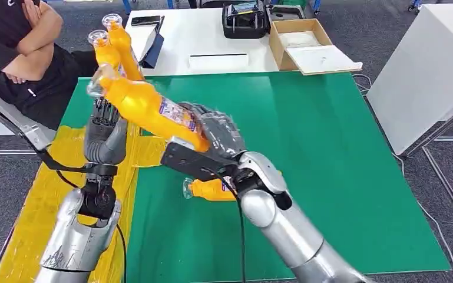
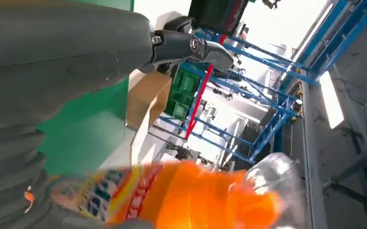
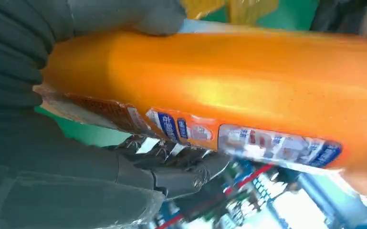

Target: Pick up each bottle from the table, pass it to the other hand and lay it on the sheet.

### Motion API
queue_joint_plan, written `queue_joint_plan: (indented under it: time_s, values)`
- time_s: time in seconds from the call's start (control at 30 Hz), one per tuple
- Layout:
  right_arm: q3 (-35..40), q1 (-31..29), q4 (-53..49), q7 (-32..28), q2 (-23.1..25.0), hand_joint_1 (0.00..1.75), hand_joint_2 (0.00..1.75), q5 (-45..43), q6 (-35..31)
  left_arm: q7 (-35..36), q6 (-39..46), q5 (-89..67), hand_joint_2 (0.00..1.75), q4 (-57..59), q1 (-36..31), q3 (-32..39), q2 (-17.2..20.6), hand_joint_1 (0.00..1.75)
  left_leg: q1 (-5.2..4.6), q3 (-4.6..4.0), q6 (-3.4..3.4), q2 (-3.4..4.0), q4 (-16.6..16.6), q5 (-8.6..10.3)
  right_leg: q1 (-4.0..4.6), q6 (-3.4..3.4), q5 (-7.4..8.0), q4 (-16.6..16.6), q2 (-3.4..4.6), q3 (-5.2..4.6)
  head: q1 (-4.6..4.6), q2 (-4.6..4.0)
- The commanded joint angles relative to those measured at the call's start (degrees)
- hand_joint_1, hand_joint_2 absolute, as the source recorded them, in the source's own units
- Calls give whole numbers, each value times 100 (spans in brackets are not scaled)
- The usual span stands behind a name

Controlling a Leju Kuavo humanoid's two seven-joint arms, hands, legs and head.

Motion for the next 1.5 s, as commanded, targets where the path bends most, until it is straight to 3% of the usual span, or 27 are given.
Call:
queue_joint_plan:
  time_s: [0.03, 0.4, 0.67, 0.77, 0.8, 1.37, 1.4, 1.5]
  values:
    - [810, -641, 1126, 7, 381, 175, 175, -116, 53, 14, 58, 40, 175, 535, -408, -323, -92, 0, -3, 20, -10, -7, 2, -6, -1, 1, -9, 2, -22, 22, 2, 0]
    - [851, -904, 1760, -104, 603, 175, 175, -359, 73, -10, 137, 69, 175, 376, -383, -442, -166, 0, -6, 30, -16, -8, 8, -14, -4, -1, -18, 8, -28, 34, 2, 0]
    - [840, -867, 1732, -103, 562, 175, 175, -363, 45, -14, 182, 35, 175, 272, -314, -424, -177, 0, -2, 14, -9, -11, 1, -4, -3, 0, -7, -1, -21, 19, 0, 0]
    - [797, -875, 1705, -108, 555, 175, 175, -368, 24, -7, 207, 4, 175, 234, -287, -435, -189, 0, -5, 54, -22, -6, 17, -28, -2, 2, -30, 13, -38, 60, 0, 0]
    - [786, -886, 1696, -107, 551, 175, 175, -367, 24, -5, 210, -2, 175, 233, -284, -442, -196, 0, -3, 16, -9, -7, 3, -6, -2, 0, -8, 1, -20, 21, 2, 0]
    - [522, -977, 1307, 115, 350, 175, 175, -291, 124, -20, 411, -323, 175, -36, -163, -424, -229, 0, -3, 11, -8, -11, 4, -4, -3, 0, -7, 1, -21, 17, 2, 0]
    - [521, -973, 1317, 115, 359, 175, 175, -288, 119, -20, 411, -323, 175, -18, -163, -425, -234, 0, -5, 42, -19, -14, 15, -22, -3, 2, -27, 11, -41, 50, 2, 0]
    - [476, -1091, 1418, 109, 364, 175, 175, -359, 185, -50, 418, -495, 175, -75, -151, -511, -225, 0, -3, 12, -9, -12, 5, -5, -3, 0, -9, 2, -24, 18, 2, 0]
